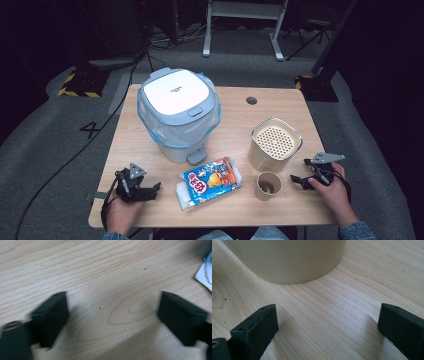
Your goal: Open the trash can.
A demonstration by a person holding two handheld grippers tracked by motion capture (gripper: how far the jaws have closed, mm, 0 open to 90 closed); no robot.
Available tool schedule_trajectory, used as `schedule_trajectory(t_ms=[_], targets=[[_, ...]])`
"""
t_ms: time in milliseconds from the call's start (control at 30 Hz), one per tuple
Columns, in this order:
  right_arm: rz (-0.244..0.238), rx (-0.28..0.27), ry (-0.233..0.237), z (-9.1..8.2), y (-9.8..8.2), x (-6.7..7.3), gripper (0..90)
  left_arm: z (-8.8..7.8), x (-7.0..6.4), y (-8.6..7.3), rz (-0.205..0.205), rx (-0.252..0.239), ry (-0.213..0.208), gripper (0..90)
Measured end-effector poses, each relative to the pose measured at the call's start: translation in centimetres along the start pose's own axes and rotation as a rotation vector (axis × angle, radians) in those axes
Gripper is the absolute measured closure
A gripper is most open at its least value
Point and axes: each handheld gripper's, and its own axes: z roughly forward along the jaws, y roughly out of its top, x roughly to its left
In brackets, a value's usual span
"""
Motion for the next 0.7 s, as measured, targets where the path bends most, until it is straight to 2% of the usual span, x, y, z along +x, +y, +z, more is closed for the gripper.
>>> schedule_trajectory(t_ms=[100,167,200,233,333,400,500,700], targets=[[0.0,0.0,0.0,0.0,0.0,0.0,3.0,-0.4,0.1,0.2,0.0,0.01,-0.026,28.5],[0.0,0.0,0.0,0.0,0.0,0.0,2.9,-0.9,-0.1,0.5,0.017,-0.013,-0.055,34.1],[0.0,0.0,0.0,0.0,0.0,0.0,2.9,-1.3,-0.2,0.7,0.032,-0.037,-0.057,34.1],[0.0,0.0,0.0,0.0,0.0,0.0,2.9,-2.1,-0.7,1.2,0.044,-0.085,-0.074,35.0],[0.0,0.0,0.0,0.0,0.0,0.0,2.9,-2.7,-1.2,1.8,0.06,-0.107,-0.081,35.4],[0.0,0.0,0.0,0.0,0.0,0.0,2.9,-3.0,-1.7,2.2,0.086,-0.106,-0.095,38.6],[0.0,0.0,0.0,0.0,0.0,0.0,2.9,-3.0,-2.3,2.8,0.121,-0.09,-0.092,39.9],[0.0,0.0,0.0,0.0,0.0,0.0,2.9,-3.6,-3.2,4.1,0.122,-0.128,-0.149,42.1]])
